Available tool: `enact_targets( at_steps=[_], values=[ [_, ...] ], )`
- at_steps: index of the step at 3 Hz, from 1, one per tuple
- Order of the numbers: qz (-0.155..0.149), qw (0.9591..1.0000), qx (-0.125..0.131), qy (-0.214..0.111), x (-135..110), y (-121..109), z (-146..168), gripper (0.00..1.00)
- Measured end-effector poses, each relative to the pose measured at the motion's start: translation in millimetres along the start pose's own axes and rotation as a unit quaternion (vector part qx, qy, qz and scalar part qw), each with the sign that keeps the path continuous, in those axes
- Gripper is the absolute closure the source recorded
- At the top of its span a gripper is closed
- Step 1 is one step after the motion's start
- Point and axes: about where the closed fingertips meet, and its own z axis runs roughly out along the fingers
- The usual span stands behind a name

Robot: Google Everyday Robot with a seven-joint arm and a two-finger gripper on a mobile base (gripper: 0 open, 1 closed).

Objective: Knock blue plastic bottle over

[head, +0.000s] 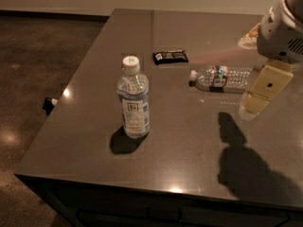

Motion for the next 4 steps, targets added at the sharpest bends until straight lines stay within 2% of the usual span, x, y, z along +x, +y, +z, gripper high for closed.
enact_targets(
  at_steps=[1,2,3,4],
  values=[
    [0.021,0.9979,-0.026,-0.055,-27,7,17,0.00],
    [0.042,0.9888,-0.060,-0.130,-62,21,34,0.00],
    [0.048,0.9711,-0.088,-0.217,-107,32,45,0.00],
    [0.037,0.9583,-0.095,-0.267,-145,37,51,0.00]
  ],
)
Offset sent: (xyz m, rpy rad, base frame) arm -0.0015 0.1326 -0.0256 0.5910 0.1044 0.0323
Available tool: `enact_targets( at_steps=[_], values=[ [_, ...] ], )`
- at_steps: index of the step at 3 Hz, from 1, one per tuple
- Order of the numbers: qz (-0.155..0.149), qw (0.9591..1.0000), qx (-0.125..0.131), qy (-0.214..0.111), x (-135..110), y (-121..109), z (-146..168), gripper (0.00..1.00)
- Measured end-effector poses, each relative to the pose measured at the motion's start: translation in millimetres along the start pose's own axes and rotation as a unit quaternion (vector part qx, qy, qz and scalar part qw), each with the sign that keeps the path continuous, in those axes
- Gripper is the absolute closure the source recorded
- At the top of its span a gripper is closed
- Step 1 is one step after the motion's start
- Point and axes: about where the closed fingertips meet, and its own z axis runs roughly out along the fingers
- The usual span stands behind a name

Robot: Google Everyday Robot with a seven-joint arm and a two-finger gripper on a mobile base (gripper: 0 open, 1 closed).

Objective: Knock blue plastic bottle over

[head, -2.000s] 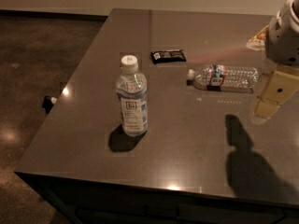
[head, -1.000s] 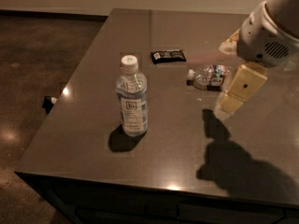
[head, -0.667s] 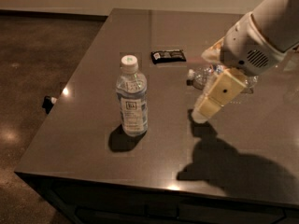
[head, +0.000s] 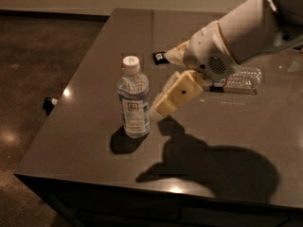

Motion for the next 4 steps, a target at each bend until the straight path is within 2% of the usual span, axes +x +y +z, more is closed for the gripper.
enact_targets(
  at_steps=[1,2,3,4],
  values=[
    [-0.021,0.9989,-0.011,-0.040,-26,3,29,0.00],
    [-0.027,0.9981,-0.017,-0.053,-33,5,43,0.00],
    [-0.027,0.9977,-0.026,-0.057,-33,5,53,0.18],
    [-0.024,0.9975,-0.031,-0.059,-36,4,55,0.41]
  ],
)
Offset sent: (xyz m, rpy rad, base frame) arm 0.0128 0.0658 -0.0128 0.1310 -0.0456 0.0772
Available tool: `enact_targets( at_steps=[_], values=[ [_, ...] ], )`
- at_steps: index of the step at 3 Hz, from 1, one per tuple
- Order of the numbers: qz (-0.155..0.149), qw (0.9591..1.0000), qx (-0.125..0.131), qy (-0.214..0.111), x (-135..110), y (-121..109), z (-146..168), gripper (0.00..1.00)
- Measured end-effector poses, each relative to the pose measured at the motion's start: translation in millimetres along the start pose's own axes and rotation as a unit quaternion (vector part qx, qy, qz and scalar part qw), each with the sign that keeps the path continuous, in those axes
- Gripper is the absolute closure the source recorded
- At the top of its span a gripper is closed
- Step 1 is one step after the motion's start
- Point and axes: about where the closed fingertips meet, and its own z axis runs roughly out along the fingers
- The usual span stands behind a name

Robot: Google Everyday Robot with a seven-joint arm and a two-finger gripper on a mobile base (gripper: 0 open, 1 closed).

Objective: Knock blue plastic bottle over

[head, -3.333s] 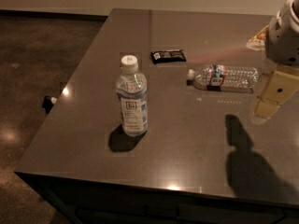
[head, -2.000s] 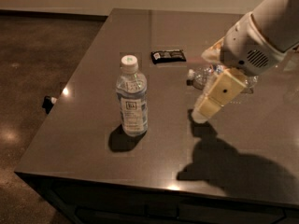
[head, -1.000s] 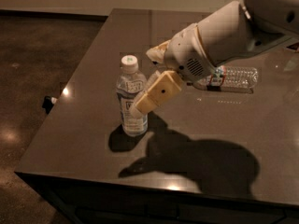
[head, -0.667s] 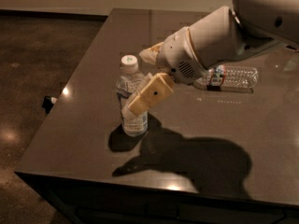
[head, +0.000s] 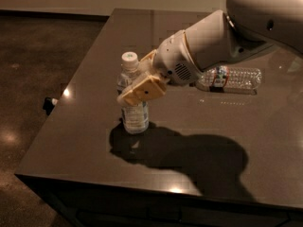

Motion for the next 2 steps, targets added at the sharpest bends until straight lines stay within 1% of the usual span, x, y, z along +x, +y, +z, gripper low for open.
enact_targets(
  at_steps=[1,2],
  values=[
    [0.005,0.9997,0.018,0.019,-10,-13,-16,0.72],
    [0.014,0.9968,0.046,0.064,-10,-33,-36,0.95]
  ],
)
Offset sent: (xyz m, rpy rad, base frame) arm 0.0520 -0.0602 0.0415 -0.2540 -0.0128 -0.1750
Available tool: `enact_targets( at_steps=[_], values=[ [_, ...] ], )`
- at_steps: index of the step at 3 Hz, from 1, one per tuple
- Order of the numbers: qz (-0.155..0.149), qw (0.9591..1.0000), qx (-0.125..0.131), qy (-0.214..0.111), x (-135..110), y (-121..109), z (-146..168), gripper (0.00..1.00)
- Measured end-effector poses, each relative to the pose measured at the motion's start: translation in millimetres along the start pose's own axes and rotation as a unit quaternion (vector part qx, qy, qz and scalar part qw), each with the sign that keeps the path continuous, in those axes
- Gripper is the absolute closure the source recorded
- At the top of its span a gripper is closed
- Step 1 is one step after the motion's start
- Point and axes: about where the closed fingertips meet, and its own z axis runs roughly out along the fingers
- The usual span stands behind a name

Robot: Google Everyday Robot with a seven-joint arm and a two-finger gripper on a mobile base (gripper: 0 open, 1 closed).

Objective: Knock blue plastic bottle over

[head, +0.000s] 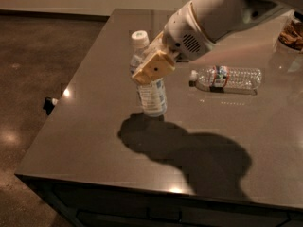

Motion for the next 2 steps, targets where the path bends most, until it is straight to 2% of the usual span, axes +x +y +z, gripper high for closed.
enact_targets(
  at_steps=[1,2],
  values=[
    [-0.014,0.9938,0.023,0.108,19,-29,-13,1.00],
    [-0.034,0.9811,0.027,0.189,41,-43,-15,1.00]
  ],
)
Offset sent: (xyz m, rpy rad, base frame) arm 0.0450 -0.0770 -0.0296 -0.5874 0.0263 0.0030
